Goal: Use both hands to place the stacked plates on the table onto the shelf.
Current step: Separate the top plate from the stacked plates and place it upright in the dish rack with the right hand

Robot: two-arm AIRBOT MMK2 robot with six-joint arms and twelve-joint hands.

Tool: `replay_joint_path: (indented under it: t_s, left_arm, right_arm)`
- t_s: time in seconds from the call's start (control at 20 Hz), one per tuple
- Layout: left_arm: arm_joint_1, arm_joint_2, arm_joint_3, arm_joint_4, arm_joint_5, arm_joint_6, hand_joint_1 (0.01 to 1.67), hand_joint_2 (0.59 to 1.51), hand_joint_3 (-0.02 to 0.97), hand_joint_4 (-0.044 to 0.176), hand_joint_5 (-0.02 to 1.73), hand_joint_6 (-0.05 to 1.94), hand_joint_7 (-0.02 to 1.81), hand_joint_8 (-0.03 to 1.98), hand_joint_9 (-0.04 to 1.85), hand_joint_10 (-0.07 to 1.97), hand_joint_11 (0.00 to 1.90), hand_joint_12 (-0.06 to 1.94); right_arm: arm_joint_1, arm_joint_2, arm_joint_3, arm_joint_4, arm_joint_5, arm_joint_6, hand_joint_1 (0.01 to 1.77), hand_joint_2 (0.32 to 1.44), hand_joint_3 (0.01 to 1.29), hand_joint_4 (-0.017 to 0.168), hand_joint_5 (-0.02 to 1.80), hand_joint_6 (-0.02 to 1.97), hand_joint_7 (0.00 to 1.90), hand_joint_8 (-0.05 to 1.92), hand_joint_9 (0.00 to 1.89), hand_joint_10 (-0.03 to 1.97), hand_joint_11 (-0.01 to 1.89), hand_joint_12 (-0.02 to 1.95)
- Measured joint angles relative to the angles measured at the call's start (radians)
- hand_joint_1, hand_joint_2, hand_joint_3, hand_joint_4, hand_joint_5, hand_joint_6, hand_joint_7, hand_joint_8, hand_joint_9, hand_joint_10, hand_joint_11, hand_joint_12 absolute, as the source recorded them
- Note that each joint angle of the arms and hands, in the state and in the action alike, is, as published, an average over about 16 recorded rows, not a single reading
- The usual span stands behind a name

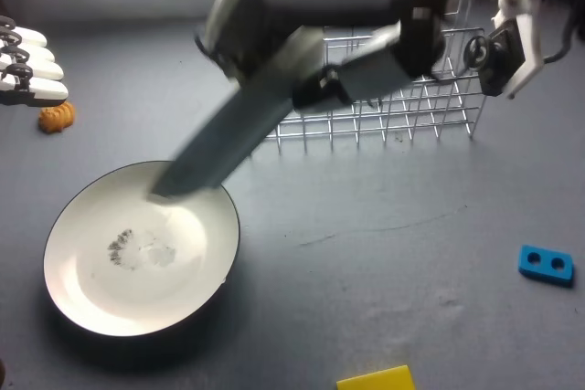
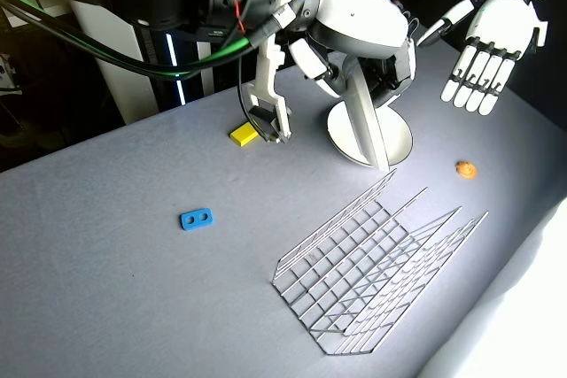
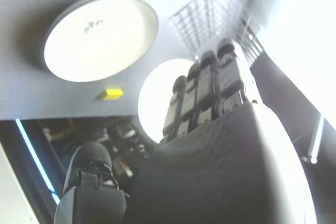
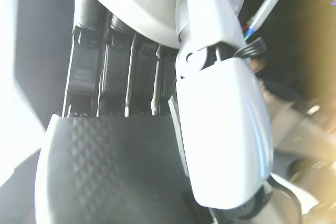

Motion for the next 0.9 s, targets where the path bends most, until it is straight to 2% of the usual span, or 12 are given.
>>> replay_joint_path:
  t_s: [0.2,0.45,0.9]
  left_arm:
    - [0.004,0.0,0.002,0.001,0.0,0.0,0.01,1.127,0.018,-0.002,0.02,0.01,0.02,0.0,0.02,0.01,0.02,-0.01]
    - [0.008,0.0,0.002,0.003,-0.001,0.001,0.01,1.126,0.018,-0.002,0.02,0.01,0.02,0.0,0.02,0.01,0.02,-0.01]
    - [0.009,-0.001,0.001,0.014,-0.001,0.006,0.01,1.127,0.017,-0.002,0.02,0.01,0.02,0.0,0.02,0.01,0.02,-0.01]
  right_arm:
    - [0.058,0.013,0.021,-0.047,-0.008,0.201,1.35,1.03,0.02,-0.006,0.87,1.11,0.94,0.94,0.95,1.13,0.79,1.27]
    - [0.115,0.021,0.05,-0.075,-0.057,0.4,1.35,1.03,0.01,-0.006,0.87,1.1,0.95,0.93,0.96,1.14,0.81,1.28]
    - [0.145,0.031,0.118,-0.064,-0.171,0.563,1.35,1.03,0.01,-0.006,0.87,1.08,0.97,0.9,0.99,1.08,0.85,1.27]
